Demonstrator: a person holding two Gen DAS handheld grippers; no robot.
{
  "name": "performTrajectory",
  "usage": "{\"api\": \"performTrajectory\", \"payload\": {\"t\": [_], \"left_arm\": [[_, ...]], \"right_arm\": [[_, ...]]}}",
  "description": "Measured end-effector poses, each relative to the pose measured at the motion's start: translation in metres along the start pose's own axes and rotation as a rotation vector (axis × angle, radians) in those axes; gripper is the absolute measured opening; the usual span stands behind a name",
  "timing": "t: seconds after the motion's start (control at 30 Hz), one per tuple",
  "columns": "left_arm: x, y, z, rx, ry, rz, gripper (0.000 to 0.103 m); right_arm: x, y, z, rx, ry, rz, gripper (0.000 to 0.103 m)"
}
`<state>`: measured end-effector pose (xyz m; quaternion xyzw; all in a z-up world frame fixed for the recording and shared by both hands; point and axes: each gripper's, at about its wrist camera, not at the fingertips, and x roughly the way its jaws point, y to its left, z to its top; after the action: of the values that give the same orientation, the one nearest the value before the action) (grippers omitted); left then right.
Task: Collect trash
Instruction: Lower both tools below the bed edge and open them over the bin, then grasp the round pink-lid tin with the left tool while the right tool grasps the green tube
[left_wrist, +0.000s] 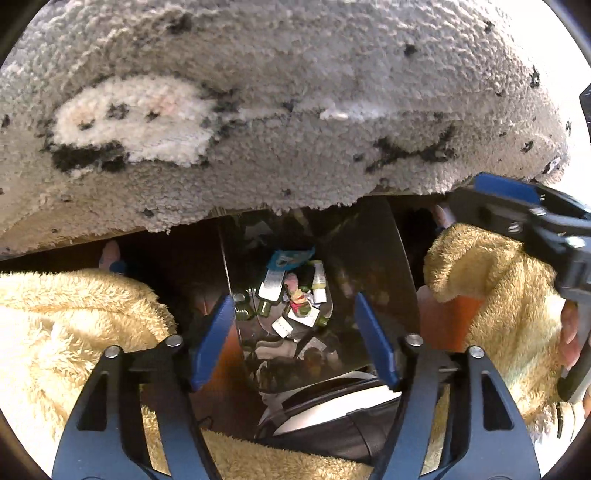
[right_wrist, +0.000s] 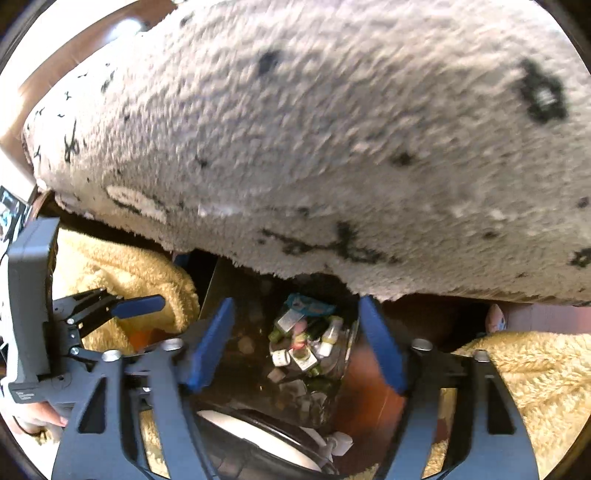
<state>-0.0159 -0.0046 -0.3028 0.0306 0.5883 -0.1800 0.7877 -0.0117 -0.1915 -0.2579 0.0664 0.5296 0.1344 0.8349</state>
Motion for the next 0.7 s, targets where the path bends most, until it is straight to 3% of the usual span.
{"api": "performTrajectory", "payload": {"t": [0.2,0.43,0.53,0.7], "left_arm": [[-0.023,-0.004,0.006,0.014,-0.054,0.018,0.069],[-0.100,-0.002,0.032,0.056,-0.227,0.037,0.074],[-0.137,0.003,0.054,0.077,-0.332,0.072,0.078],[-0.164,0.014,0.092,0.063,-0.422,0.142,0.081]], "right_arm": [[-0.038,-0.003,0.011,-0.012,-0.095,-0.063,0.087],[-0.097,0.005,0.038,-0.066,-0.264,-0.111,0.088],[-0.120,0.003,0.054,-0.077,-0.337,-0.137,0.088],[-0.137,-0.011,0.091,-0.056,-0.417,-0.206,0.092]]}}
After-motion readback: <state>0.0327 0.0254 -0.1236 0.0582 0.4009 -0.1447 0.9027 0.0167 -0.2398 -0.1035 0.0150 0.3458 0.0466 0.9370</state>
